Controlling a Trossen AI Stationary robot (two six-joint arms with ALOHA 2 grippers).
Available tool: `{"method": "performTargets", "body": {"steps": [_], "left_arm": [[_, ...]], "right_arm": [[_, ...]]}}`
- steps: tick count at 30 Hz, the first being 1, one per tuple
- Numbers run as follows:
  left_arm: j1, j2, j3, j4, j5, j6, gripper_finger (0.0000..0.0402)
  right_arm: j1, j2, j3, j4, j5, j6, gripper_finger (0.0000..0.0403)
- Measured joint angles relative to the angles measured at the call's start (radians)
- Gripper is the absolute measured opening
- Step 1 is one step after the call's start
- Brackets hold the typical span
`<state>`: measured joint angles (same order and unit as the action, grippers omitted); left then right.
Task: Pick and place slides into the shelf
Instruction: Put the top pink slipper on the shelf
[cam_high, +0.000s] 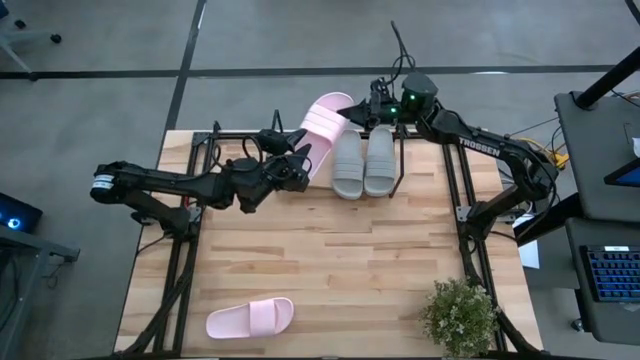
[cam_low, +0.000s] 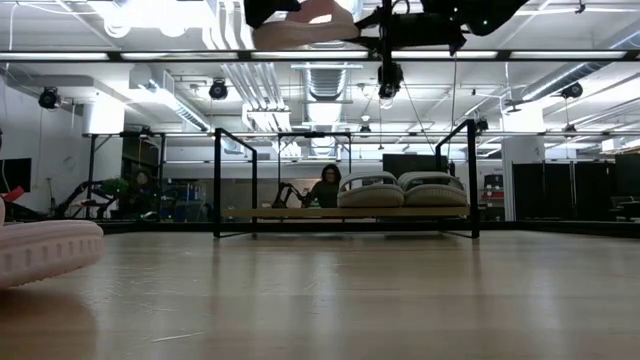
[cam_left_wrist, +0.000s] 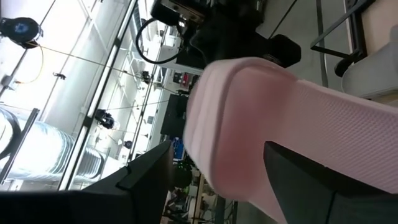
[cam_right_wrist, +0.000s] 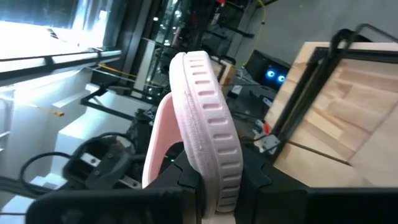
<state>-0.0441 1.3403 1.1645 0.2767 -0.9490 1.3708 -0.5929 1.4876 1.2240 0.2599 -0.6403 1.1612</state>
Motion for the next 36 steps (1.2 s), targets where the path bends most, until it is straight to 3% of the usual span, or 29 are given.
{"method": "performTargets", "body": {"steps": [13,36], "left_arm": [[0.004,-0.001,0.003,0.019,-0.037,0.003,0.0234],[0.003,0.004,0.012,0.030,-0.014,0.008,0.0224]], "right_arm": [[0.031,0.000,0.000,0.003,-0.019,0.022,0.0037],[0.025,-0.002,-0.002,0.006,0.005,0.013,0.0037]]}}
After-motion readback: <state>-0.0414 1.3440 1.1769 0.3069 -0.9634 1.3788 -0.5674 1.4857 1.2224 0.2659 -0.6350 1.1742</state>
